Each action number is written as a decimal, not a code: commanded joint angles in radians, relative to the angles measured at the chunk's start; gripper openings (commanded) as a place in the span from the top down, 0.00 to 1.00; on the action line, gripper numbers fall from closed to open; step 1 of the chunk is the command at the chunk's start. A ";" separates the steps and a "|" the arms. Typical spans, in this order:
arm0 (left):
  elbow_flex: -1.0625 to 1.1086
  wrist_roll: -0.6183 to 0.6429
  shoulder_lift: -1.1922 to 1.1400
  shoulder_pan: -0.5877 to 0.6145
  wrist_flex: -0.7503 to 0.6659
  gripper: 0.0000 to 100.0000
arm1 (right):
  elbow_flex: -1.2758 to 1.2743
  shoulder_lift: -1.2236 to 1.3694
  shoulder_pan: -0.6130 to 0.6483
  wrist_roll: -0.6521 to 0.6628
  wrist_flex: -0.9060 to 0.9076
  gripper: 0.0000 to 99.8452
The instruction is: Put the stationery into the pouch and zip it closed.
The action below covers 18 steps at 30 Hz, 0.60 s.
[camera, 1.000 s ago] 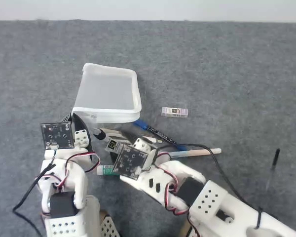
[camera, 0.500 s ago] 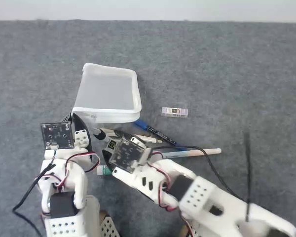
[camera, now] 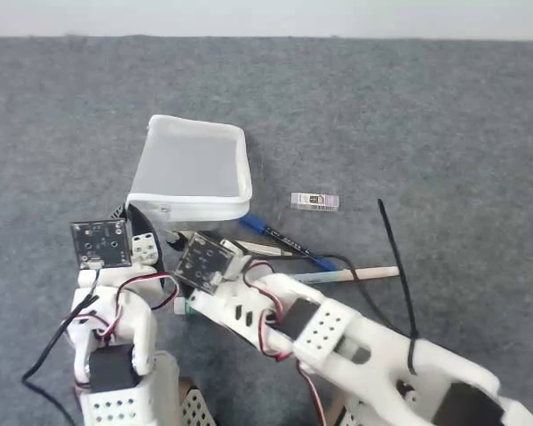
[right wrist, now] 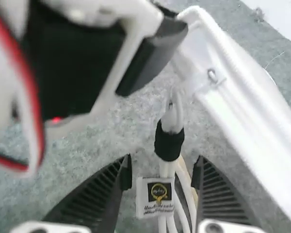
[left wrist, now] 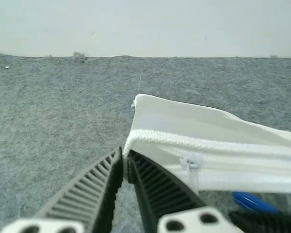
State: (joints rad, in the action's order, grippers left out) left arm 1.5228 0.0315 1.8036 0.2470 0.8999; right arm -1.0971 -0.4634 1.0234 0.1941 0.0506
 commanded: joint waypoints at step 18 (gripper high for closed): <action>-0.070 0.041 0.017 0.054 -0.014 0.99 | 0.173 0.225 -0.008 -0.006 -0.251 0.80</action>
State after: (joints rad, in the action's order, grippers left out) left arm 1.5228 0.0514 1.8036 0.2946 0.8999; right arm -0.9851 -0.2302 1.0234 0.1926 -0.1550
